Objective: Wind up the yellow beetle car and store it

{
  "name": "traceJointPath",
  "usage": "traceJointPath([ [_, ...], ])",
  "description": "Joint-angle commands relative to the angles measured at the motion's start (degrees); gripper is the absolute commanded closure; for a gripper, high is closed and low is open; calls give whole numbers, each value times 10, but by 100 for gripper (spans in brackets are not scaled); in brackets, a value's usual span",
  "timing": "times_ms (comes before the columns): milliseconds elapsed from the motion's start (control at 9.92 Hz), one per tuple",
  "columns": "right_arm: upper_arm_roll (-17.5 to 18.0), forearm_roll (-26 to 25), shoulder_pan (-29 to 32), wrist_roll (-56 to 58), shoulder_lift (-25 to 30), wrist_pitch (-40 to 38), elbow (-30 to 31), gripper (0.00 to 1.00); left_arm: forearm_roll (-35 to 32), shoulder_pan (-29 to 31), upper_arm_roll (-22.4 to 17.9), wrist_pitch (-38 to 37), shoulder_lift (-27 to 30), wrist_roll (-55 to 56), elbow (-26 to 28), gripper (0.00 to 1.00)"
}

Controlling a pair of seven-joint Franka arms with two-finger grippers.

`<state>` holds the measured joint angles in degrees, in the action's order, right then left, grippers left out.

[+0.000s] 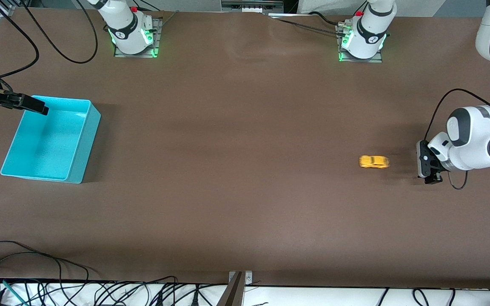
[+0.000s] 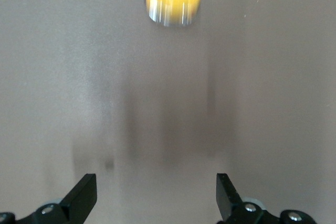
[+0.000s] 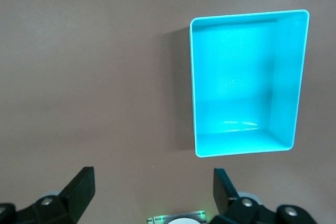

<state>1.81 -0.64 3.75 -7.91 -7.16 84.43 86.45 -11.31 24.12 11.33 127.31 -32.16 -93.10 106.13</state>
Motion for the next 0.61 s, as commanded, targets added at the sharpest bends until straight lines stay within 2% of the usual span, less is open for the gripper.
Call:
traceJointPath([
  [0,1,3,2,5,3,-4,0,0,-1,6,9,-73,33,77,-13,0],
  [504,1,3,1,6,2,-4,0,0,28,5,48,-271,41,204,-151,0],
])
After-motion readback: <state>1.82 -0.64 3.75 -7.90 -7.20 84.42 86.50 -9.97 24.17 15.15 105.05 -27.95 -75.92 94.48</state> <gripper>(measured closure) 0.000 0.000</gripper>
